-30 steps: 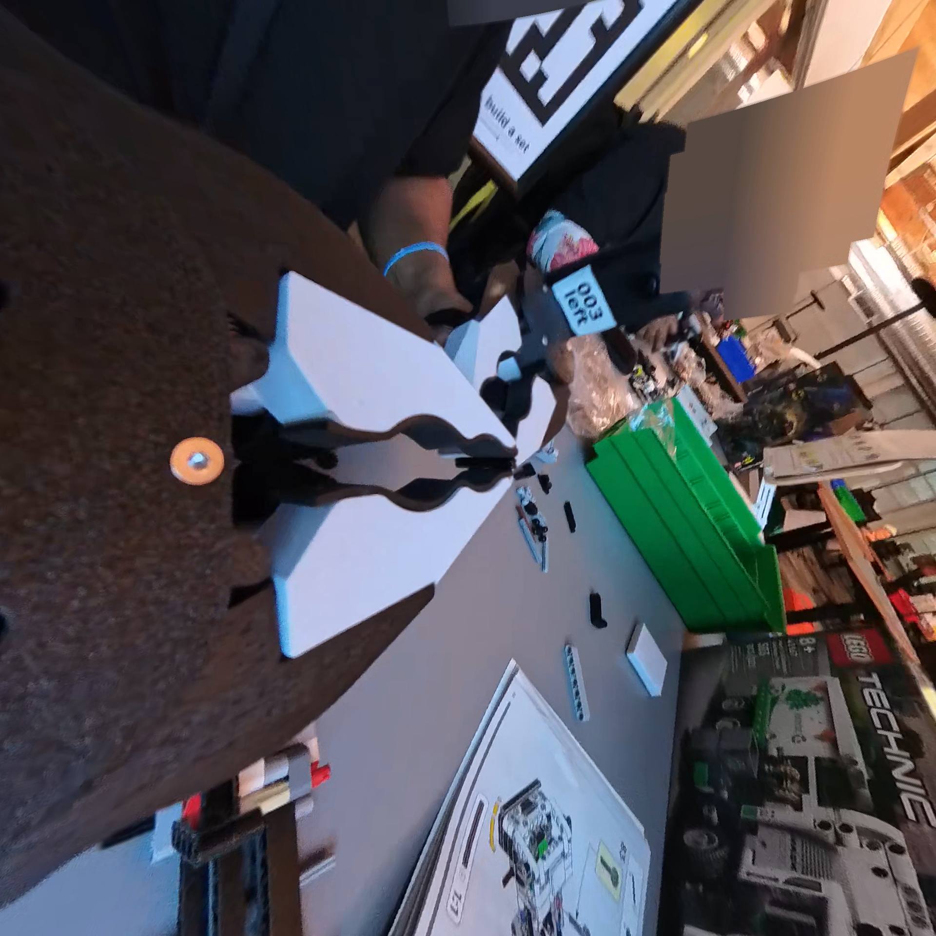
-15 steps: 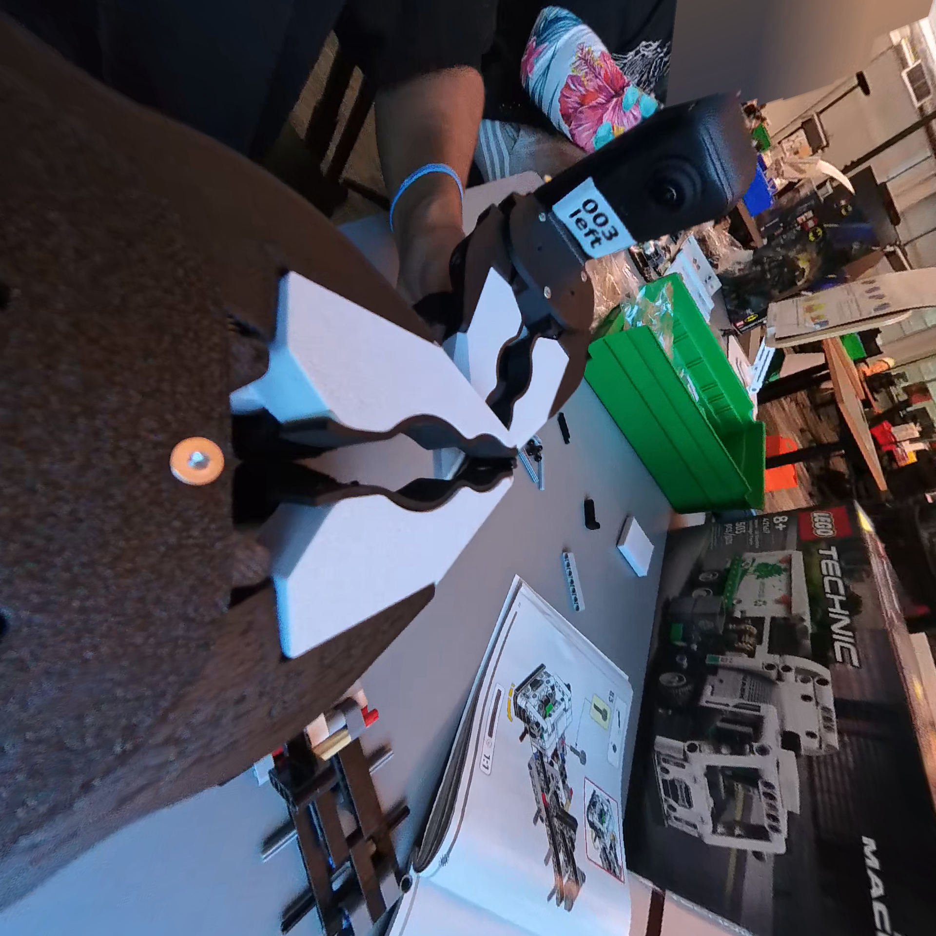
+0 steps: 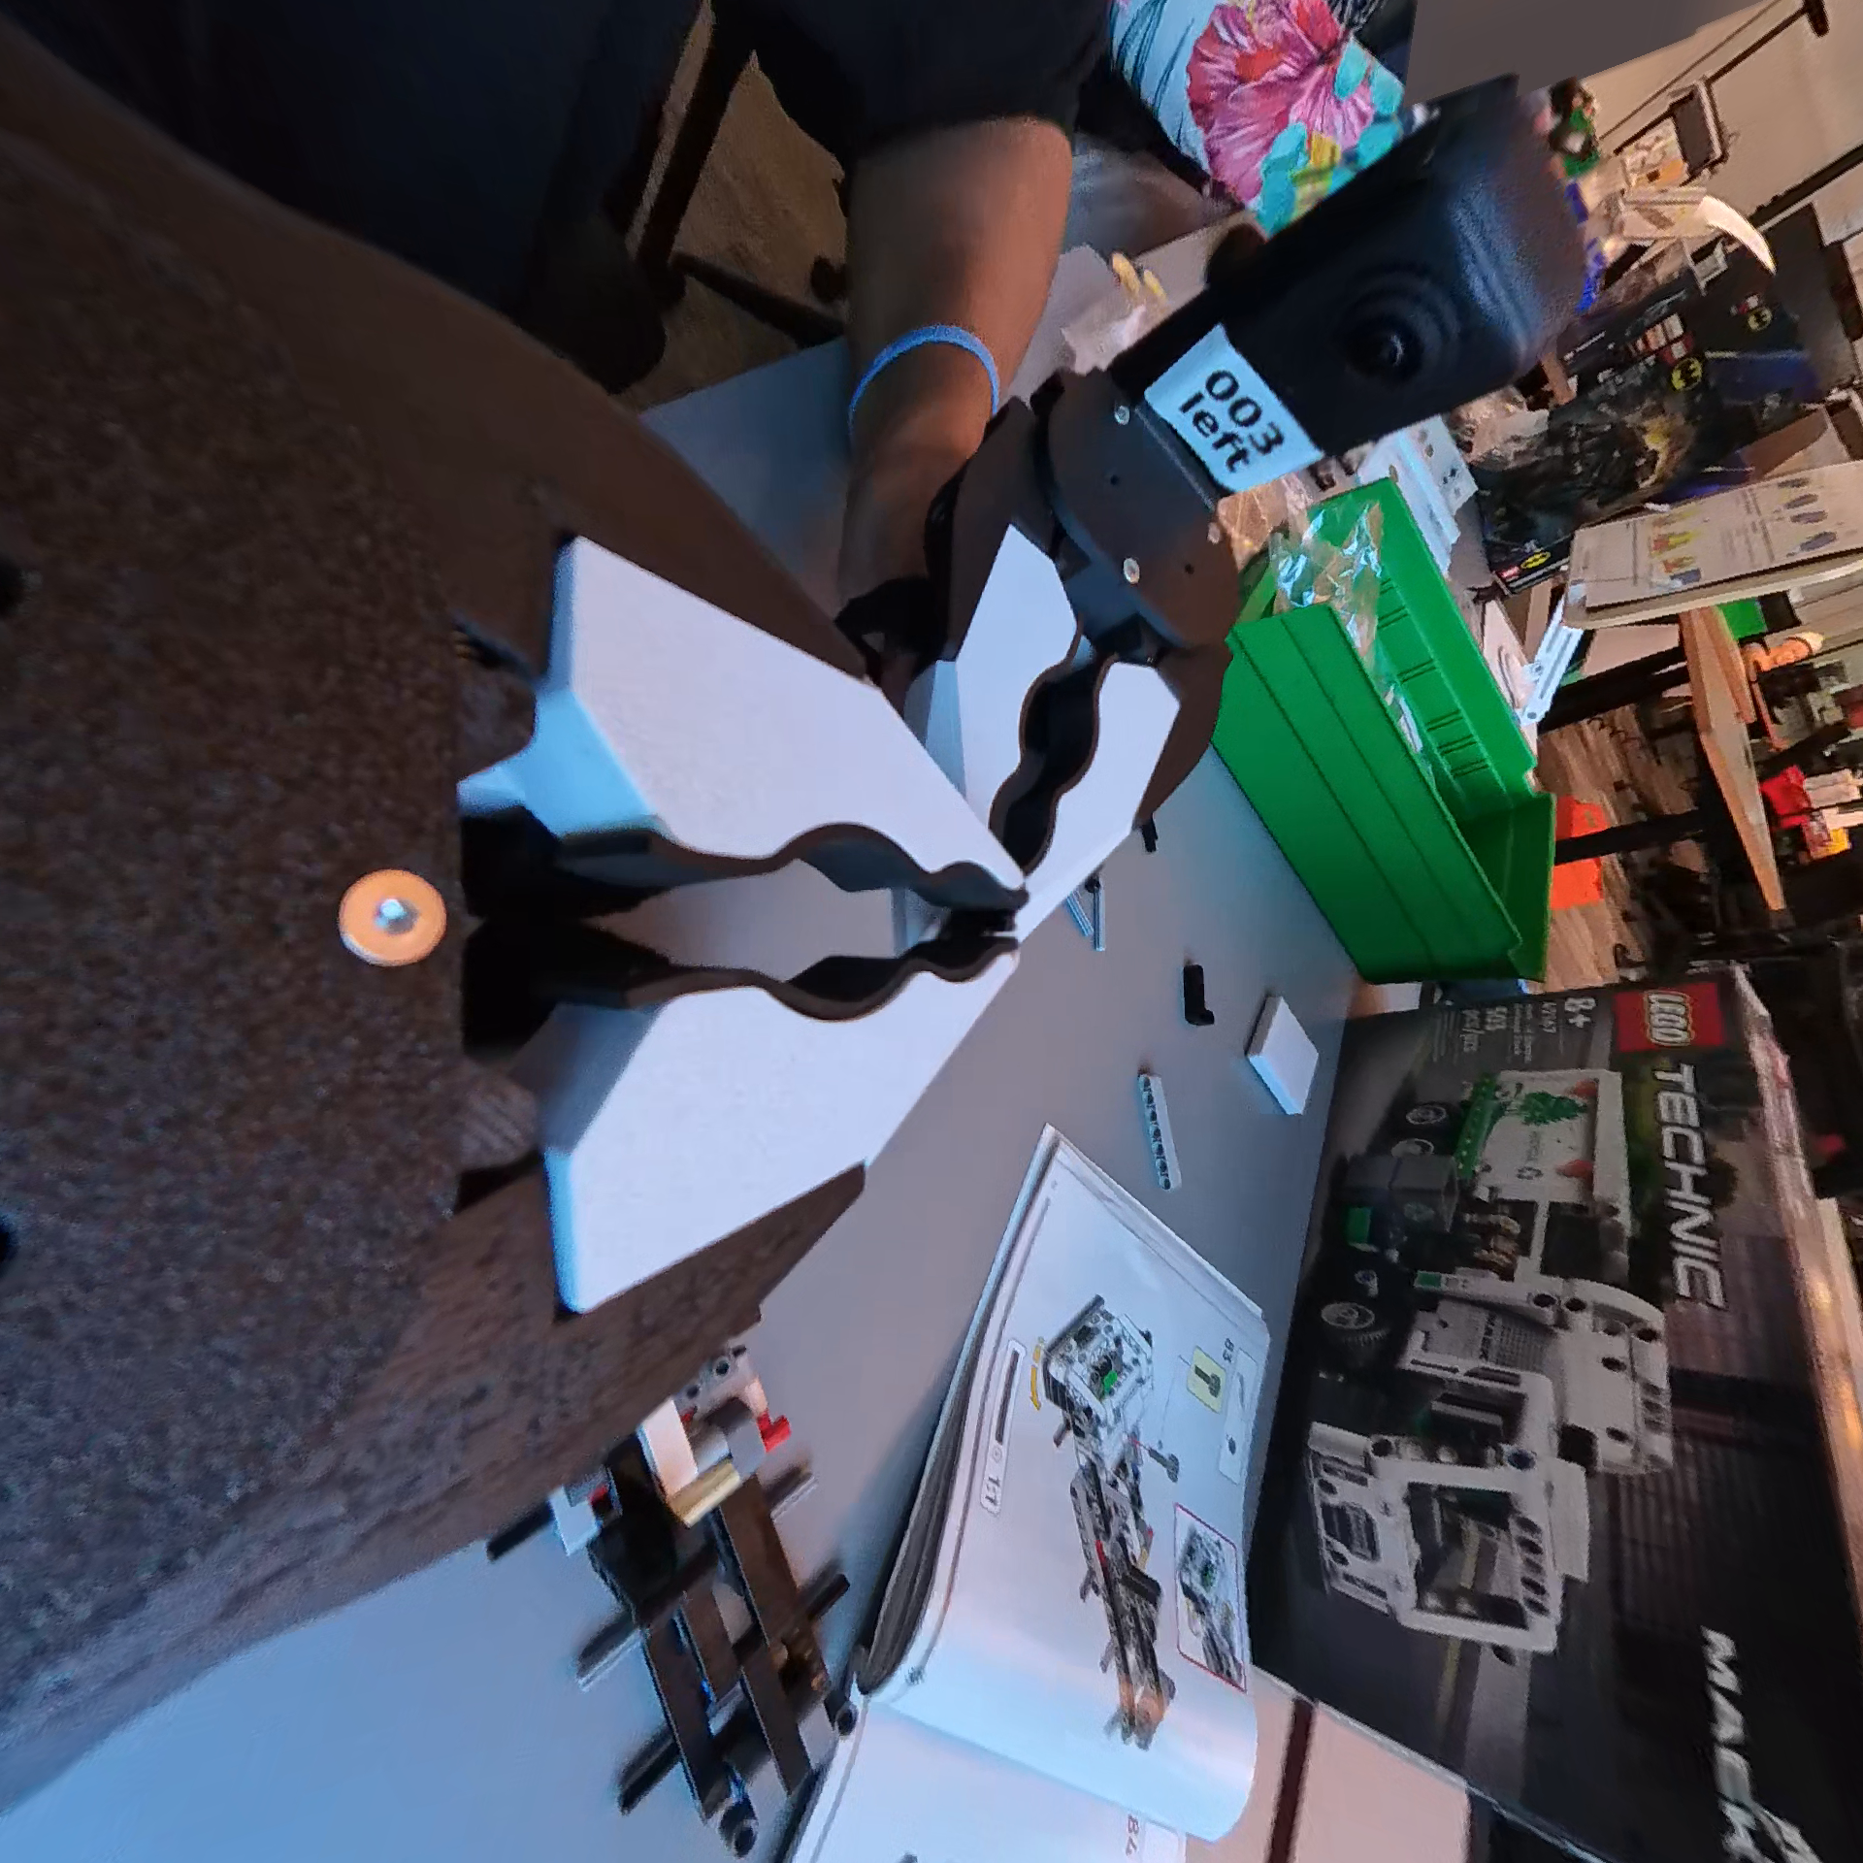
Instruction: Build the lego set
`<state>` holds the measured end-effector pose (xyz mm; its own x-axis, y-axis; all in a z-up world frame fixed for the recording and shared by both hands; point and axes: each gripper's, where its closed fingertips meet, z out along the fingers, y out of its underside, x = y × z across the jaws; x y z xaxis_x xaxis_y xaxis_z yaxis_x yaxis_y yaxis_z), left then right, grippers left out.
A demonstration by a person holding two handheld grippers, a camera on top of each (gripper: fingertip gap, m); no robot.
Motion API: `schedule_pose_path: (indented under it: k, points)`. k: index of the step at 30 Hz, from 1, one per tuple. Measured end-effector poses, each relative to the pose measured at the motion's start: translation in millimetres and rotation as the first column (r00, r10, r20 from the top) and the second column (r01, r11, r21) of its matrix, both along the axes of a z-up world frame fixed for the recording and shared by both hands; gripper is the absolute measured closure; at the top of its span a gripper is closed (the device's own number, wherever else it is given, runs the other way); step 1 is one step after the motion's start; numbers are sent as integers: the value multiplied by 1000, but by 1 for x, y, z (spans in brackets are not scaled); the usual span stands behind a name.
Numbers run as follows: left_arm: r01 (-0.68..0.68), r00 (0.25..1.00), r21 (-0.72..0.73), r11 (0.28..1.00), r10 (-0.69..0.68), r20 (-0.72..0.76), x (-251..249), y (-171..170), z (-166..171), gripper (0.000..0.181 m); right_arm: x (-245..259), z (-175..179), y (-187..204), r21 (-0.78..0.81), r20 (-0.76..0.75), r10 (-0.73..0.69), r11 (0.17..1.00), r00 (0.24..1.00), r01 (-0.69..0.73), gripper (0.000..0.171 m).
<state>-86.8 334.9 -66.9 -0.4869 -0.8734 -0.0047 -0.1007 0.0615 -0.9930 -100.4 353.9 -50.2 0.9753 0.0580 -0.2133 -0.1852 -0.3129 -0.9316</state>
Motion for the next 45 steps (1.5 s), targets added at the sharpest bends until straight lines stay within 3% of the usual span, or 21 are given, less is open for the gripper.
schedule_pose_path:
  k: [2,6,10,12,17,22,27,34,37,42,45]
  points:
    - [38,999,-36,999,-38,-3,-5,-1,0,180,4,11,-6,53,47,-8,999,999,5,159]
    - [95,995,-113,989,-95,9,-16,7,4,179,-2,29,-36,133,138,69,987,988,-87,158]
    - [66,998,-116,991,-64,26,-17,19,6,180,-27,-21,-60,-38,184,162,987,969,-158,148]
    - [36,999,-95,995,-34,28,-15,24,4,180,-34,-57,-60,-144,179,111,986,978,-85,156]
    - [23,1000,-87,996,-22,9,-13,26,-5,179,-57,-107,-45,-269,167,87,962,982,-39,149]
    - [47,999,-75,996,-47,-5,-12,22,-13,179,-50,-130,-29,-340,324,117,940,939,0,151]
    - [84,996,-116,990,-86,-16,-13,20,-14,180,-56,-132,-23,-356,249,160,932,955,-63,151]
    - [121,992,-141,983,-125,-20,-15,18,-13,180,-56,-139,-21,-396,263,203,914,943,-86,159]
    - [157,987,-127,979,-158,0,-19,12,-10,180,-54,-115,-23,-305,307,202,947,930,-105,159]
    - [226,974,-53,973,-225,30,-29,-6,-10,180,-36,1,-42,28,303,199,976,932,-218,160]
    - [267,962,18,963,-268,59,-36,-20,-11,180,-24,7,-44,-11,324,236,969,916,-246,160]
